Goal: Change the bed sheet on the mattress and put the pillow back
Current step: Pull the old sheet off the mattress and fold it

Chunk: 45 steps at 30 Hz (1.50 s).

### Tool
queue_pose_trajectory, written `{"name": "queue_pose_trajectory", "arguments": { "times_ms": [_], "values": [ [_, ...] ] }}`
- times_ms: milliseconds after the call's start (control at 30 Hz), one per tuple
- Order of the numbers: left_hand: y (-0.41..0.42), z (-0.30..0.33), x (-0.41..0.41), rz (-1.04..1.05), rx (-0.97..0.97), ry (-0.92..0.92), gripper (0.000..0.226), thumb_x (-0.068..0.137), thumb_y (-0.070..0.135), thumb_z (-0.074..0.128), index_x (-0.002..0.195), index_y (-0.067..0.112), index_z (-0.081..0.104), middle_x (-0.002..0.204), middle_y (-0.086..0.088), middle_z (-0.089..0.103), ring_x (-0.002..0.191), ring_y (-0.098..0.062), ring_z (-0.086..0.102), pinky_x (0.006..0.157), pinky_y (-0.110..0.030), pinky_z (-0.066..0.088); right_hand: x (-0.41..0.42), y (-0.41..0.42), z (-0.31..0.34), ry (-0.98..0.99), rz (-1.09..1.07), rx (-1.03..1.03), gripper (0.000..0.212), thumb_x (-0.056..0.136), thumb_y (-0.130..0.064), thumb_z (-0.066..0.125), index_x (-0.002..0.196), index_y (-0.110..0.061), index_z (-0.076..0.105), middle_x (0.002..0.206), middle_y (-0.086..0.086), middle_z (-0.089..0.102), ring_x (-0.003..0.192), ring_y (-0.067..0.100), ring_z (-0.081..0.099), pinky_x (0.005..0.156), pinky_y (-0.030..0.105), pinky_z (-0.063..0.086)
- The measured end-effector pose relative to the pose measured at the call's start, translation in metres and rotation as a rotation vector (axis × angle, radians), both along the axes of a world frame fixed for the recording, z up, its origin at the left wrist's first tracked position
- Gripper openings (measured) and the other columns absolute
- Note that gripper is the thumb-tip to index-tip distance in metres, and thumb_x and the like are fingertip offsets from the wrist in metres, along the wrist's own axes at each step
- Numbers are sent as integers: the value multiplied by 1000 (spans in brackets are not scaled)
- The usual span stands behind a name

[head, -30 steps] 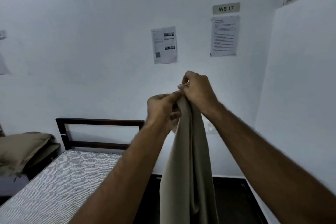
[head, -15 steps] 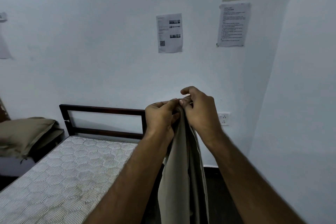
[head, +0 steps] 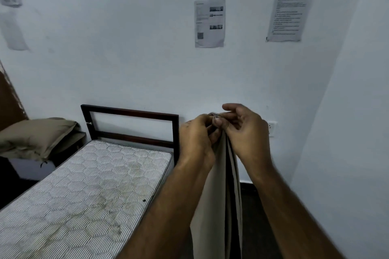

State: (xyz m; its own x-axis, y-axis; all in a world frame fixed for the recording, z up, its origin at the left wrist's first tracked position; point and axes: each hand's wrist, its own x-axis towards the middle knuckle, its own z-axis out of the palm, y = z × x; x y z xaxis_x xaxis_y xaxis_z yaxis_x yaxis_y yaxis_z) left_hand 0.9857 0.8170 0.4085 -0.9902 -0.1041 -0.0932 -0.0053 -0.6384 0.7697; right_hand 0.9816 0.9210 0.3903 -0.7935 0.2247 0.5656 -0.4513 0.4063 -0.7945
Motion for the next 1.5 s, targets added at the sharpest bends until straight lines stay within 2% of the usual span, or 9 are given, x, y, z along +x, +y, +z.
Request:
{"name": "queue_pose_trajectory", "arguments": {
  "times_ms": [167,467,600,767,900,1133,1267,1367,1500],
  "values": [
    [-3,1,9,-7,49,-4,31,100,1,42,76,-3,61,63,-11,67,58,-20,64,57,-23,55,10,4,-18,-22,166,-158,46,85,-3,79,127,-18,68,115,-8,75,108,4,70,100,29,54],
    [2,-14,20,9,-31,137,20,106,8,47,100,-3,62,85,-20,72,75,-26,75,69,-27,61,16,11,-31,17,89,-351,25,89,-5,74,109,-19,74,97,-9,78,96,8,74,91,26,58],
    [-5,-37,18,167,-487,397,10,96,10,68,106,12,67,100,-10,74,87,-19,76,74,-25,59,16,16,-29,-3,130,-515,22,89,3,71,106,-11,74,94,0,79,91,16,76,85,26,59],
    [-16,-64,-1,201,-1143,634,41,84,54,71,113,26,71,116,12,63,111,-6,57,93,-27,51,22,20,-23,-59,248,-618,20,89,2,69,107,-7,73,89,9,79,79,16,74,71,21,57],
    [-16,-68,-2,213,-1030,640,27,94,38,64,86,13,70,74,1,67,73,-22,64,67,-48,52,29,18,-23,-34,244,-549,21,91,1,67,110,-7,72,95,9,78,90,19,75,78,22,57],
    [-8,-55,3,281,-1112,703,17,93,23,67,77,16,69,64,9,57,60,-8,53,59,-34,47,31,4,-40,-49,115,-402,17,98,-21,65,112,-18,74,105,-4,76,105,12,70,99,38,55],
    [-11,-38,-16,133,-1186,738,10,93,20,69,84,16,69,69,8,62,65,-6,56,61,-30,46,6,16,-33,-50,80,-336,20,98,-29,63,90,-17,75,89,7,75,87,19,68,89,52,54],
    [-14,-34,-24,29,-1155,791,34,90,8,70,117,19,53,104,13,64,94,-1,64,79,-20,53,-16,28,-15,18,13,-382,27,99,-30,62,77,-18,69,74,-3,69,73,13,58,73,40,50],
    [-25,-57,-17,43,-1011,869,47,85,11,80,115,27,47,114,11,63,109,-8,64,87,-20,54,-36,46,21,130,-16,-440,33,103,-27,59,72,-15,60,68,-10,54,70,7,47,70,27,44]
  ]
}}
